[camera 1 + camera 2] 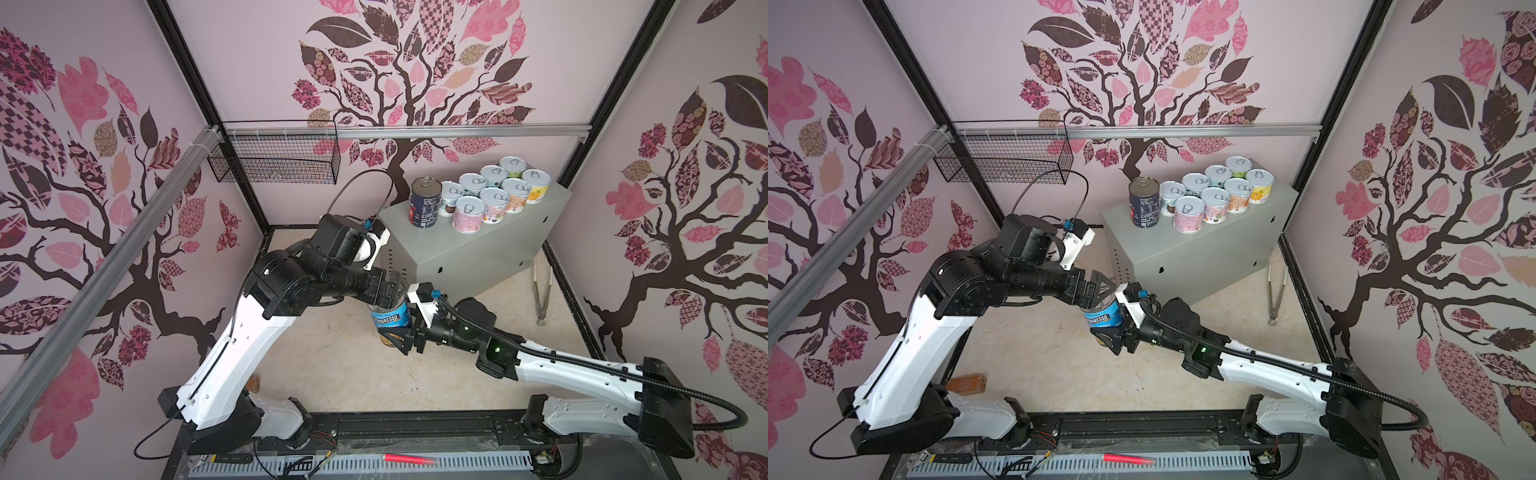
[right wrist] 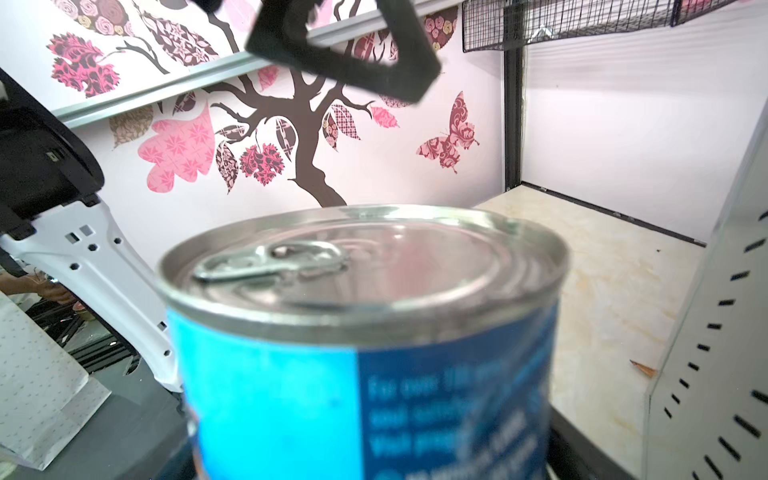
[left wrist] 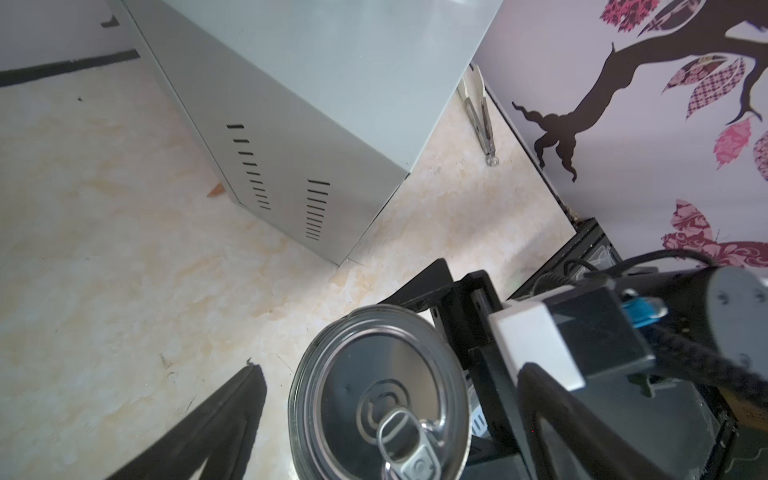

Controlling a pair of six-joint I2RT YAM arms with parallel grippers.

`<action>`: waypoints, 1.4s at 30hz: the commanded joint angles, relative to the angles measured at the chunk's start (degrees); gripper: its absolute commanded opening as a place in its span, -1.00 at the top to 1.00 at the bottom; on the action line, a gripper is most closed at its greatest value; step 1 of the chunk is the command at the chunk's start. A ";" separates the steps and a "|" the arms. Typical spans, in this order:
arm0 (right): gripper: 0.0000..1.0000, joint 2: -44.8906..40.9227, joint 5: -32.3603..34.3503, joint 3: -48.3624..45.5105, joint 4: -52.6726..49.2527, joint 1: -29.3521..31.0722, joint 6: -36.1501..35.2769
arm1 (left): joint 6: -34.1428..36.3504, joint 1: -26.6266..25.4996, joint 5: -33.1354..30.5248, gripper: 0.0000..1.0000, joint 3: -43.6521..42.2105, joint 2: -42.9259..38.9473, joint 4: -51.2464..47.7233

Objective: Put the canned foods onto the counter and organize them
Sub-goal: 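Open the left gripper and draw it back while the right gripper carries the can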

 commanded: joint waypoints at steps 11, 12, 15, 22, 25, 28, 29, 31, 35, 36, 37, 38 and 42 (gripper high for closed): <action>-0.04 -6.00 2.94 1.67 2.64 0.33 -1.07 | -3.84 8.89 -9.49 -0.96 -8.43 -10.64 8.29; -0.02 -6.00 2.94 1.92 2.58 0.22 -1.06 | -3.76 9.34 -10.09 -0.96 -9.99 -11.55 8.63; 0.00 -6.42 2.89 3.07 1.94 0.26 -1.23 | -3.34 9.59 -13.29 -0.96 -13.15 -13.79 8.20; 0.01 -7.58 4.72 11.80 -7.37 0.26 -5.48 | -5.72 15.06 -14.89 -0.96 -22.74 -19.26 9.16; 0.02 -7.65 6.25 16.96 -12.85 0.26 -7.95 | -6.36 20.34 -9.36 -0.96 -28.00 -21.47 11.57; 0.03 -7.84 7.79 21.08 -16.17 0.26 -10.56 | -6.82 23.02 -5.82 -0.96 -32.12 -22.71 13.43; 0.03 -7.85 8.28 22.60 -17.25 0.26 -11.60 | -6.92 23.14 -5.31 -0.96 -33.36 -22.99 13.97; 0.03 -7.65 9.57 24.91 -18.80 0.29 -13.49 | -7.01 23.22 -3.81 -0.96 -35.85 -23.47 15.75; 0.02 -6.89 11.81 29.54 -20.79 -0.95 -16.37 | -7.83 23.22 -1.06 -0.96 -40.65 -23.89 19.36; 0.02 -6.64 11.63 30.75 -21.03 -1.80 -16.44 | -8.07 23.22 -0.55 -0.96 -41.62 -23.99 20.13; 0.03 -6.46 11.64 31.48 -21.05 -2.74 -16.31 | -8.31 23.22 -0.13 -0.96 -42.52 -23.99 20.70; 0.03 -6.35 12.08 32.20 -20.75 -3.69 -16.20 | -8.49 23.22 0.36 -0.96 -43.43 -24.04 21.28; 0.07 -6.44 16.55 31.90 -16.28 -6.55 -16.49 | -7.84 23.23 0.95 -0.96 -46.09 -24.16 23.15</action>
